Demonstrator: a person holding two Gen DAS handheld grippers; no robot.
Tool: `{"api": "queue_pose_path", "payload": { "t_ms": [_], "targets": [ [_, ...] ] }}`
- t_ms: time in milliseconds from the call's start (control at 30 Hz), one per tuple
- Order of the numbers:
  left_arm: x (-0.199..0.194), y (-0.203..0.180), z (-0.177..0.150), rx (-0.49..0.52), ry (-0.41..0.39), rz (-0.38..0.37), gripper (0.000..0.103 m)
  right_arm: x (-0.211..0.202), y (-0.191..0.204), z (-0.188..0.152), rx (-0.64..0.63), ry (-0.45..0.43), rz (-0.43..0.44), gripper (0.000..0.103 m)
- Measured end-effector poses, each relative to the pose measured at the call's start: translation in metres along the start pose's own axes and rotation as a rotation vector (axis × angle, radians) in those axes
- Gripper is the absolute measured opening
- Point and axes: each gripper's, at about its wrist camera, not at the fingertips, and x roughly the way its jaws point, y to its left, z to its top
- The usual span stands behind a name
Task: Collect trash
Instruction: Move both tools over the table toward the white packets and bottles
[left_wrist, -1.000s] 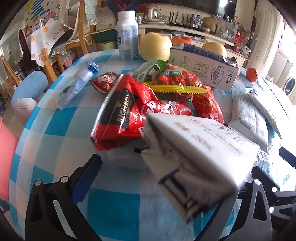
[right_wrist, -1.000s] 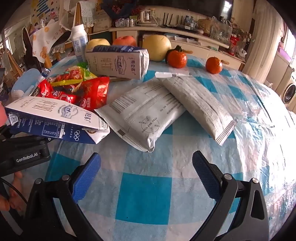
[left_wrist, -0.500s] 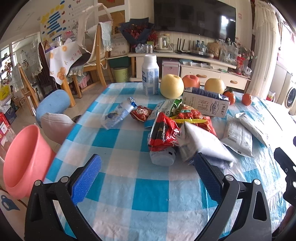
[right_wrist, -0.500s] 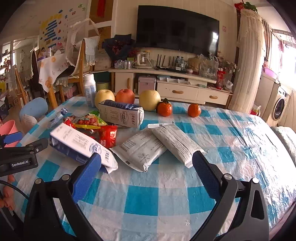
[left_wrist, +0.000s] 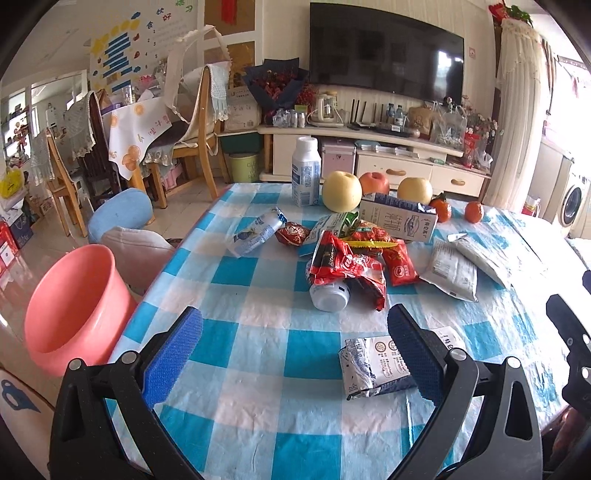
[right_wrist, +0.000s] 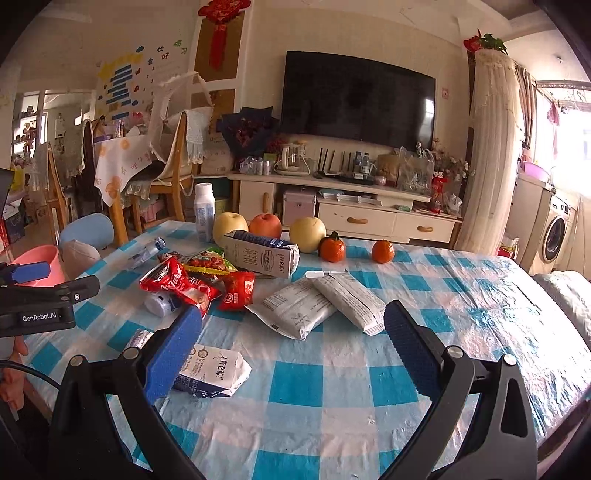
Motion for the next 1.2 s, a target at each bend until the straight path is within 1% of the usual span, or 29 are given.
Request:
{"api": "queue_pose_path", "payload": {
  "t_ms": [267,367,500,700,967,1200],
  "targets": [
    [-0.022,0.013,-0.006,-0.020,-0.034,-0.006,0.099,-0.026,-0.005,-0.004,0.023,-0.060,-0.022,0.099],
    [-0.028,0.015,-0.007,-0.020,-0.053,0.003,0.099,-0.029,-0.008,-0.006,0.041,-0.062,-0.029,0.099],
    [-0.033,0.019,-0.007,-0.025,-0.070,0.010,0.099,-0.029,-0.009,-0.009,0.052,-0.047,-0.019,0.100],
    [-0.031,0.019,-0.009,-0.019,-0.065,0.015,0.099,-0.026,-0.008,-0.015,0.034,-0.011,0.019,0.099],
    [-0.026,0.011,-0.011,0.023,-0.053,0.007,0.099,-0.026,-0.009,-0.016,-0.004,-0.007,0.005,0.099],
    [-0.020,0.004,-0.013,0.054,-0.038,0.001,0.099,-0.021,-0.026,-0.017,0.045,0.009,0.021,0.099]
  ]
}}
